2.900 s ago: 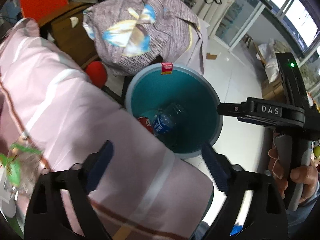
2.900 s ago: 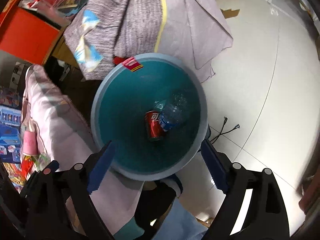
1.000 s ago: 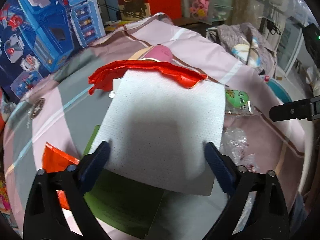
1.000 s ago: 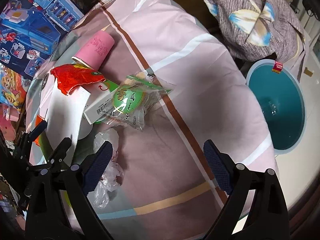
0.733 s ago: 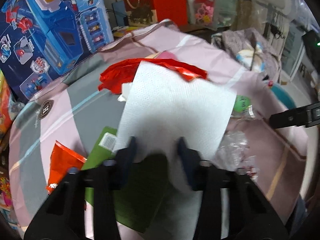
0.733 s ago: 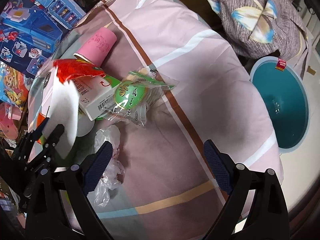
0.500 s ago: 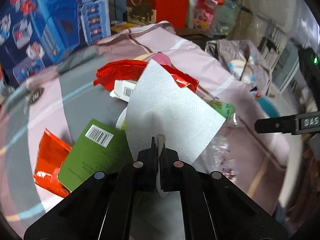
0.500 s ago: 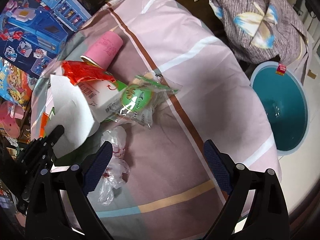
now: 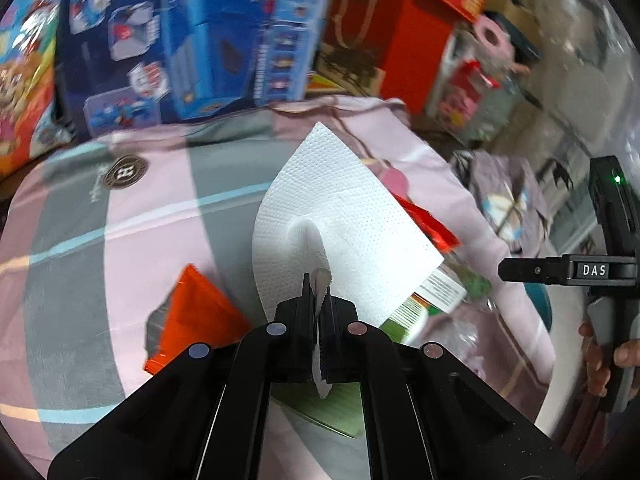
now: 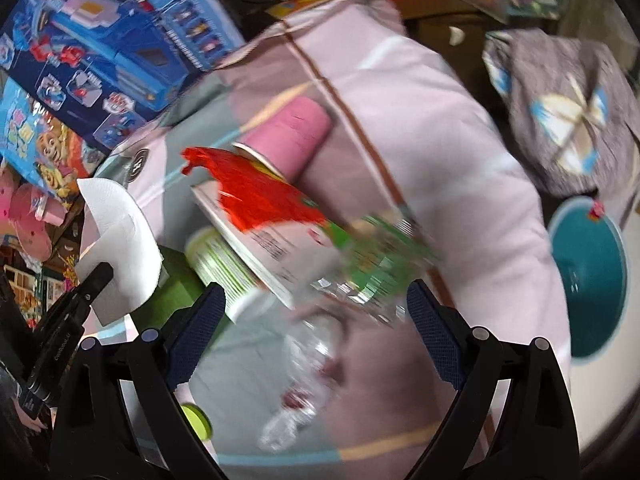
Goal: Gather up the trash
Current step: 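Pinch the white paper napkin with the left gripper and lift it, then grasp the clear plastic bag with the right gripper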
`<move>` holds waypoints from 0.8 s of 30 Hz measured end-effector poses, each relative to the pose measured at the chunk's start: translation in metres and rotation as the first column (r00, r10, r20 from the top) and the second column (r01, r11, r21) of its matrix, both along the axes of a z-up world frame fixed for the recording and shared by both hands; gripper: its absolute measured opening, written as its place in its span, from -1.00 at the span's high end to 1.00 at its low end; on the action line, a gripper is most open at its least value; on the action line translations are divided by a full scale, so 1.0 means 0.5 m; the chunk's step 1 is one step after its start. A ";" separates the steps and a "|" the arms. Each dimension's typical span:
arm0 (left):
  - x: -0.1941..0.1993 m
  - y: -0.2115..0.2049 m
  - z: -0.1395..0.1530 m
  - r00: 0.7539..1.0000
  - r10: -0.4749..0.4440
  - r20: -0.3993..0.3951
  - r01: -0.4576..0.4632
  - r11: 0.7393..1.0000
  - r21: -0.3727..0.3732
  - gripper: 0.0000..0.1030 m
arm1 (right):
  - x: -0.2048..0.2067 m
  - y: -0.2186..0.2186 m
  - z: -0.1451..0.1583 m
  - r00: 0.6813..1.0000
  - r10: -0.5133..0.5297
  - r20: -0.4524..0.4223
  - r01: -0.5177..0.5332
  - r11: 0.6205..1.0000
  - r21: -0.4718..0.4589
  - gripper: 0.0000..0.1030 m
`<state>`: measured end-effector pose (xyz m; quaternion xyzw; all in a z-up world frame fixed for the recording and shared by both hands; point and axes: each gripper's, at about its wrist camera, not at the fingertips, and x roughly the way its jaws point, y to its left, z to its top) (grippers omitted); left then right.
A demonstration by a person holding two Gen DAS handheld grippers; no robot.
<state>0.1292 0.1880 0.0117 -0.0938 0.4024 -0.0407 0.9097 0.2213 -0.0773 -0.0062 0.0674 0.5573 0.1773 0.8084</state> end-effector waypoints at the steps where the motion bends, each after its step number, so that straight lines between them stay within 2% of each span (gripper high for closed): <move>1: 0.001 0.011 0.000 1.000 0.011 0.000 -0.011 1.000 -0.009 0.95 | 0.005 0.014 0.001 1.000 0.008 0.000 -0.008 1.000 -0.006 -0.71; 5: -0.008 0.055 0.000 0.999 0.038 0.005 -0.038 0.999 -0.038 0.95 | 0.006 0.069 0.004 0.998 0.061 0.010 -0.061 0.998 -0.006 -0.71; 10: -0.018 0.097 -0.006 0.998 0.060 0.007 -0.059 0.997 -0.059 0.95 | -0.018 0.128 -0.034 0.987 0.140 -0.081 -0.139 0.990 0.018 -0.71; 13: -0.023 0.120 -0.012 0.998 0.070 -0.002 -0.070 0.995 -0.075 0.95 | -0.034 0.150 -0.044 0.985 0.156 -0.079 -0.157 0.988 -0.009 -0.71; 16: -0.038 0.132 -0.016 0.998 0.061 -0.006 -0.061 0.995 -0.081 0.95 | -0.029 0.140 -0.042 0.990 0.127 -0.061 -0.129 0.991 -0.039 -0.71; 18: -0.043 0.133 -0.018 0.999 0.048 -0.010 -0.049 0.995 -0.088 0.95 | -0.018 0.129 -0.039 0.995 0.100 -0.018 -0.101 0.990 -0.098 -0.71; 21: -0.043 0.123 -0.025 1.000 0.020 -0.017 -0.022 0.995 -0.095 0.95 | -0.001 0.116 -0.050 0.997 0.073 -0.004 -0.073 0.985 -0.156 -0.71; 24: -0.037 0.117 -0.030 1.000 0.011 -0.019 -0.013 0.994 -0.106 0.95 | 0.000 0.128 -0.064 0.994 0.109 0.009 -0.104 0.963 -0.247 -0.71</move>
